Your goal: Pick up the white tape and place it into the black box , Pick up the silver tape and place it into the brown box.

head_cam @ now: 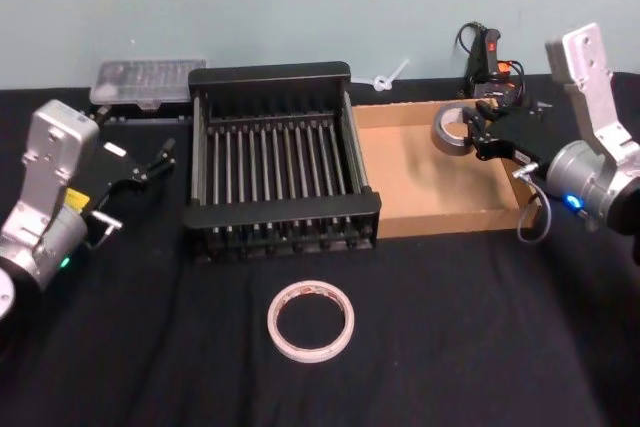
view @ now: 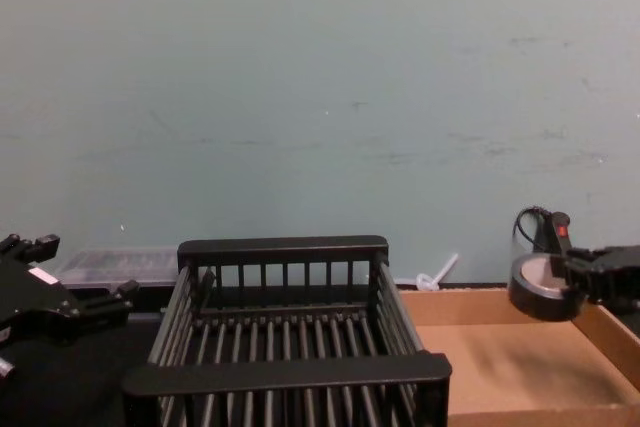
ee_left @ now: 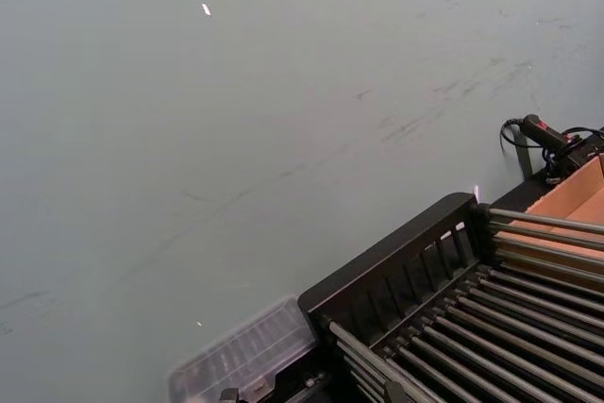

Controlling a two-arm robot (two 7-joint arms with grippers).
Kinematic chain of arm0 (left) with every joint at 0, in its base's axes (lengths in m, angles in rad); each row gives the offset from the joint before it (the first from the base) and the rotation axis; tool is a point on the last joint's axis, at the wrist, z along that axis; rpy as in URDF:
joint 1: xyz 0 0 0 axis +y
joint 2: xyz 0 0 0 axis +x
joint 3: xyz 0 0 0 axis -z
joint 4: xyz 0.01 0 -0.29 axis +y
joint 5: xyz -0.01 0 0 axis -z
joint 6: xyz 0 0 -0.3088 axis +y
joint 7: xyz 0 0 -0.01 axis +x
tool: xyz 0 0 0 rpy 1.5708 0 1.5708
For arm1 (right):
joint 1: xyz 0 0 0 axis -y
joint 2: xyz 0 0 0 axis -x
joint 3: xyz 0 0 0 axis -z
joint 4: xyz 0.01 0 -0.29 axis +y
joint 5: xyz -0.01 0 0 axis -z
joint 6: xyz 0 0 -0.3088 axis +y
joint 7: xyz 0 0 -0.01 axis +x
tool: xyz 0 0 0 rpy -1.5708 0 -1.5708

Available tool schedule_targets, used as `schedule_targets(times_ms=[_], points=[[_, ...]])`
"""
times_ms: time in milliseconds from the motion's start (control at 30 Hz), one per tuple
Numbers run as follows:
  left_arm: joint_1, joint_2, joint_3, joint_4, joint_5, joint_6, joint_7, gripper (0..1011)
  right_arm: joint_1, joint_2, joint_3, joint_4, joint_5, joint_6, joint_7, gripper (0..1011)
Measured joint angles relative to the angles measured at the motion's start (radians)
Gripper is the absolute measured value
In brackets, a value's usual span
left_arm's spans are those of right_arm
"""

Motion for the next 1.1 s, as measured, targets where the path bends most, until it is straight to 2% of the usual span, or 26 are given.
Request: schedule_targets(times_ms=[367, 867, 1000, 1067, 1100], points=[[0.000, 0.000, 0.000, 0.000, 0.000, 0.000, 0.000, 1001, 0.058, -0.038, -0.019, 0.109, -0.015, -0.003, 0.008, 157], [0.000, 0.000, 0.000, 0.000, 0.000, 0.000, 0.000, 1001, 0.061, -0.042, -0.023, 0.119, -0.023, -0.010, 0.009, 158], [0.000, 0.000, 0.000, 0.000, 0.000, 0.000, 0.000, 1001, 0.061, -0.042, -0.023, 0.117, -0.022, -0.009, 0.009, 244], [0.000, 0.000, 0.000, 0.000, 0.000, 0.000, 0.000, 1001, 0.061, -0.041, -0.022, 0.117, -0.021, -0.008, 0.009, 345], [0.000, 0.000, 0.000, 0.000, 0.000, 0.000, 0.000, 1001, 0.061, -0.041, -0.022, 0.116, -0.021, -0.008, 0.009, 345]])
